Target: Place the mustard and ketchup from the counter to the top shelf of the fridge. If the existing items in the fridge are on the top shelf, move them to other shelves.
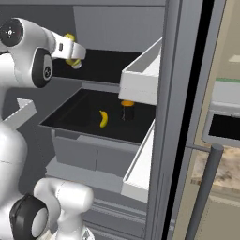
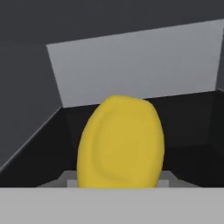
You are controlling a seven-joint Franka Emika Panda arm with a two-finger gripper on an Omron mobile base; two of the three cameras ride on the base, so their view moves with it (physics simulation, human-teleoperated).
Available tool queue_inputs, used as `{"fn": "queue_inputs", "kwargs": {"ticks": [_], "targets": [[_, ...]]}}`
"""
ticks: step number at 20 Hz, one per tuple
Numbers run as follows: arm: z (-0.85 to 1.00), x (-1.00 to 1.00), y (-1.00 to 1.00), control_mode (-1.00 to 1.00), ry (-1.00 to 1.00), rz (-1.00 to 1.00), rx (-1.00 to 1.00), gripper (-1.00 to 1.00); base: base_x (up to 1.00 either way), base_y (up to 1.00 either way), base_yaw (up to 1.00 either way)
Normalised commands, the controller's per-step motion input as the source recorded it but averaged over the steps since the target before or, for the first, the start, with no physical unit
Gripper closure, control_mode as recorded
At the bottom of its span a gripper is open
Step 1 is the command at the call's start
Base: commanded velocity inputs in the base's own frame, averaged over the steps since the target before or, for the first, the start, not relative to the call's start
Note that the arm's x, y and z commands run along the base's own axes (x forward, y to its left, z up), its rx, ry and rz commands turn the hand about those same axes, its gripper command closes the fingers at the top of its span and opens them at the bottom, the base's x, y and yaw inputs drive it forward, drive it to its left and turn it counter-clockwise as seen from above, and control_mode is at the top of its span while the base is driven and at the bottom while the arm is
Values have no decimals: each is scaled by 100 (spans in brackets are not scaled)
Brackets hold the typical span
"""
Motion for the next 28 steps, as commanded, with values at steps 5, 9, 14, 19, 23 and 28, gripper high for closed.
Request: {"fn": "queue_inputs", "kwargs": {"ticks": [5, 9, 14, 19, 23, 28], "targets": [[-26, 61, 0, -100, 8, 0, -4, 100, 0, 0, 0], [-33, 49, -3, -100, 12, 0, -4, 100, 0, 0, 0], [-31, 45, -4, -100, 11, 0, -3, 100, 0, 0, 0], [-18, 45, -5, -100, 5, 0, -1, 100, 0, 0, 0], [-4, 45, -7, -100, 0, 0, 0, 100, 0, 0, 0], [-29, 41, 0, -100, 0, 0, -4, 100, 0, 0, 0]]}}
